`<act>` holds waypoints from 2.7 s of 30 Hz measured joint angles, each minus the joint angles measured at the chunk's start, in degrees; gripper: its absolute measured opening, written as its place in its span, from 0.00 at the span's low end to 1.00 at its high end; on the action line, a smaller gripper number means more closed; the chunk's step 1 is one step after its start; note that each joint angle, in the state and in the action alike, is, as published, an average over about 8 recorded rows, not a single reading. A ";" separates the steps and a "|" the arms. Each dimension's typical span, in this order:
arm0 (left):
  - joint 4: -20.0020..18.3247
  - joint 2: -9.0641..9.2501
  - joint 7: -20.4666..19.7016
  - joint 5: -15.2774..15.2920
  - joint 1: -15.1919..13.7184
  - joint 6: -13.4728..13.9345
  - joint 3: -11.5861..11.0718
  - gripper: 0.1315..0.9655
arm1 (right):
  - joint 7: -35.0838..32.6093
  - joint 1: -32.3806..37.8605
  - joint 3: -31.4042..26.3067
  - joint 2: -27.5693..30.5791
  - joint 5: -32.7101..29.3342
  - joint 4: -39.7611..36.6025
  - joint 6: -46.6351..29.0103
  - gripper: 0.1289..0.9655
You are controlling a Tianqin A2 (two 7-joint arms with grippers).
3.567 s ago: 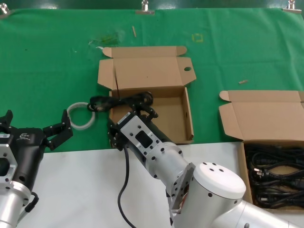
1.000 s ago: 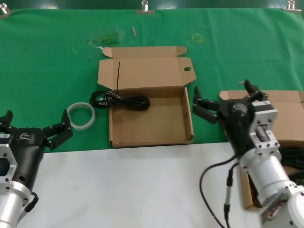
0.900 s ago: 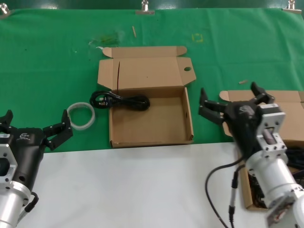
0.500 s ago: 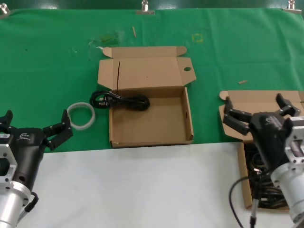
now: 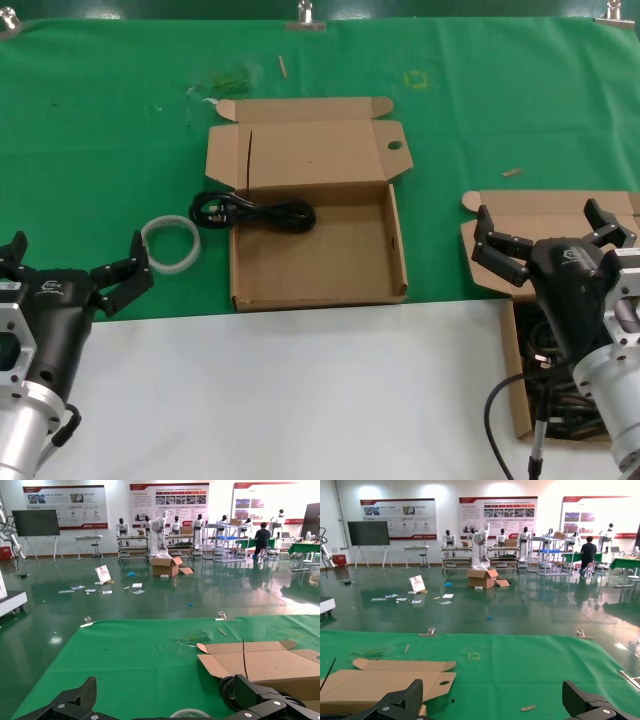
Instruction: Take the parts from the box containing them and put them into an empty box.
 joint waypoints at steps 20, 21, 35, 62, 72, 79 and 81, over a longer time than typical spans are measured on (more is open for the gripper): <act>0.00 0.00 0.00 0.00 0.00 0.00 0.00 1.00 | 0.00 0.00 0.00 0.00 0.00 0.00 0.00 1.00; 0.00 0.00 0.00 0.00 0.00 0.00 0.00 1.00 | 0.00 0.00 0.00 0.00 0.00 0.00 0.00 1.00; 0.00 0.00 0.00 0.01 0.00 0.00 0.00 1.00 | 0.00 0.00 0.00 0.00 0.00 0.00 0.00 1.00; 0.00 0.00 0.00 0.01 0.00 0.00 0.00 1.00 | 0.00 0.00 0.00 0.00 0.00 0.00 0.00 1.00; 0.00 0.00 0.00 0.01 0.00 0.00 0.00 1.00 | 0.00 0.00 0.00 0.00 0.00 0.00 0.00 1.00; 0.00 0.00 0.00 0.01 0.00 0.00 0.00 1.00 | 0.00 0.00 0.00 0.00 0.00 0.00 0.00 1.00; 0.00 0.00 0.00 0.01 0.00 0.00 0.00 1.00 | 0.00 0.00 0.00 0.00 0.00 0.00 0.00 1.00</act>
